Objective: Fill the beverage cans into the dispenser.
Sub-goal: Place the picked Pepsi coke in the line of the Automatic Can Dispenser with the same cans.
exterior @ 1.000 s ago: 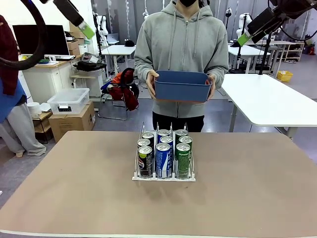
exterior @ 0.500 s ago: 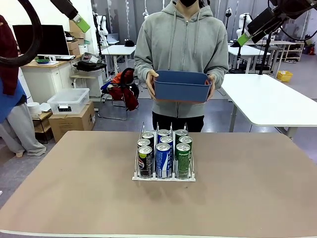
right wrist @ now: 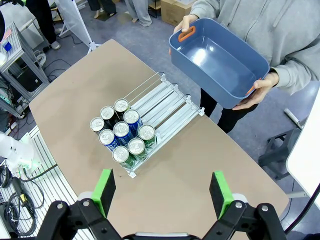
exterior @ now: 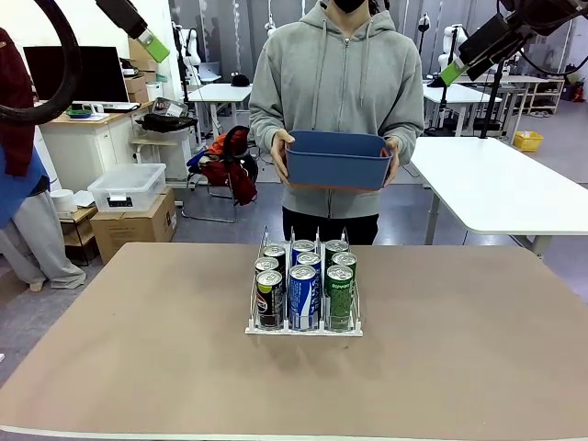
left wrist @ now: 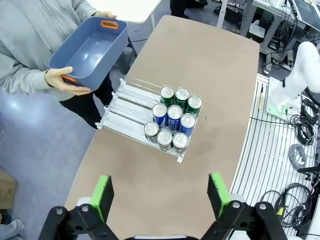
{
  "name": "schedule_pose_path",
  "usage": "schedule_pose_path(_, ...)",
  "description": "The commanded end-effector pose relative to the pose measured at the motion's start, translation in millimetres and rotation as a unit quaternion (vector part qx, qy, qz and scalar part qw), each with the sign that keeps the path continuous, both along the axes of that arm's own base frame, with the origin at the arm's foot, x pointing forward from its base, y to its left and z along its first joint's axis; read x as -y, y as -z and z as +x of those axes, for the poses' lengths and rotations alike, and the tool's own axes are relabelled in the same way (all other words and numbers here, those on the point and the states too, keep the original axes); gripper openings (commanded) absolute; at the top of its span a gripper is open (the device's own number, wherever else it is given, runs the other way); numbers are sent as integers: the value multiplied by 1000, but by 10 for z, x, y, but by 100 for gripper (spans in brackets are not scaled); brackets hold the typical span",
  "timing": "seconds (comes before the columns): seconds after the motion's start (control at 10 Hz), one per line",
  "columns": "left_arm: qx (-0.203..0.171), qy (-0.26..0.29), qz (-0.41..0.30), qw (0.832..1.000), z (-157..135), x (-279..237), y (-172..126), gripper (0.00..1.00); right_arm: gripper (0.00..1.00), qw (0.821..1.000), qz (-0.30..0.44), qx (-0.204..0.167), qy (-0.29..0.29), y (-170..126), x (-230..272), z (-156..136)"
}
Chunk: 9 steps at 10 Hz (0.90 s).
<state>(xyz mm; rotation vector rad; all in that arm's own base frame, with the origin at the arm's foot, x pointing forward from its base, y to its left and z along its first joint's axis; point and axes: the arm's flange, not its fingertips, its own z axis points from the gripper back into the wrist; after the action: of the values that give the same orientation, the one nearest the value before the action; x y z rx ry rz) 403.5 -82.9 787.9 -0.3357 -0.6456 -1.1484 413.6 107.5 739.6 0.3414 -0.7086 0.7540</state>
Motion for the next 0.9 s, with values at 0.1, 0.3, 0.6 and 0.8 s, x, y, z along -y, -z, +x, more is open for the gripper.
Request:
schedule_pose_path(0.1,0,0,-1,1000,-6,-27,0,100,100,1000,1,0,1,4,3,-2)
schedule_pose_path(0.3,0,0,-1,1000,-6,-27,0,100,100,1000,1,0,1,4,3,-2)
schedule_pose_path(0.6,0,0,-1,1000,-6,-27,0,100,100,1000,1,0,1,4,3,-2)
schedule_pose_path(0.8,0,0,-1,1000,-6,-27,0,100,100,1000,1,0,1,4,3,-2)
